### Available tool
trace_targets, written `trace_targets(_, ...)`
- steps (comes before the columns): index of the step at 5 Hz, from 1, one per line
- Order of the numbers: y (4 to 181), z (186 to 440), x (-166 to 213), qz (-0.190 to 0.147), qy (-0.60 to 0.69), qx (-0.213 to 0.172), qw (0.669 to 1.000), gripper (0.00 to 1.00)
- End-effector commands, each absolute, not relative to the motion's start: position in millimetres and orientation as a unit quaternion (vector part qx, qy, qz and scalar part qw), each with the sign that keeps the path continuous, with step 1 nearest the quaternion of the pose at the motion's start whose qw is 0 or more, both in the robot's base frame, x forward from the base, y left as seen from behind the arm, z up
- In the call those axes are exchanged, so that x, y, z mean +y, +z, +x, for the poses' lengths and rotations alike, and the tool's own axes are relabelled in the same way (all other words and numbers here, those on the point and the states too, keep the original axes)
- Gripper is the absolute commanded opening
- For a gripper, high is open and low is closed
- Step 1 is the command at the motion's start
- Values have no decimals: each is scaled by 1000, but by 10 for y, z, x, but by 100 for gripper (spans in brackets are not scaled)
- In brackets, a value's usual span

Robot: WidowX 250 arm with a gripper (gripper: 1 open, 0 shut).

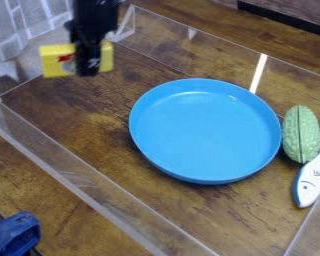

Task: Put the yellow brick in the blue tray

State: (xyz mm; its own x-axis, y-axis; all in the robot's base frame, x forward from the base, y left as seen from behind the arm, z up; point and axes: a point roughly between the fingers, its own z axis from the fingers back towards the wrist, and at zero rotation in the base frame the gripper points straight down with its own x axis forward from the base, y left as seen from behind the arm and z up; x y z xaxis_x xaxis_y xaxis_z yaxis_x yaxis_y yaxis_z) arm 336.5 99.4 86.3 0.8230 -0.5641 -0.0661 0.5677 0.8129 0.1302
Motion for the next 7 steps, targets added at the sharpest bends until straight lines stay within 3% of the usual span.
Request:
trace_targets(1,1389,3545,796,112,-306,-44,944,0)
trace_targets(4,1663,3531,130,130,-300,-59,943,0)
trace_targets(7,1610,3450,-469,131,-282,-84,947,0)
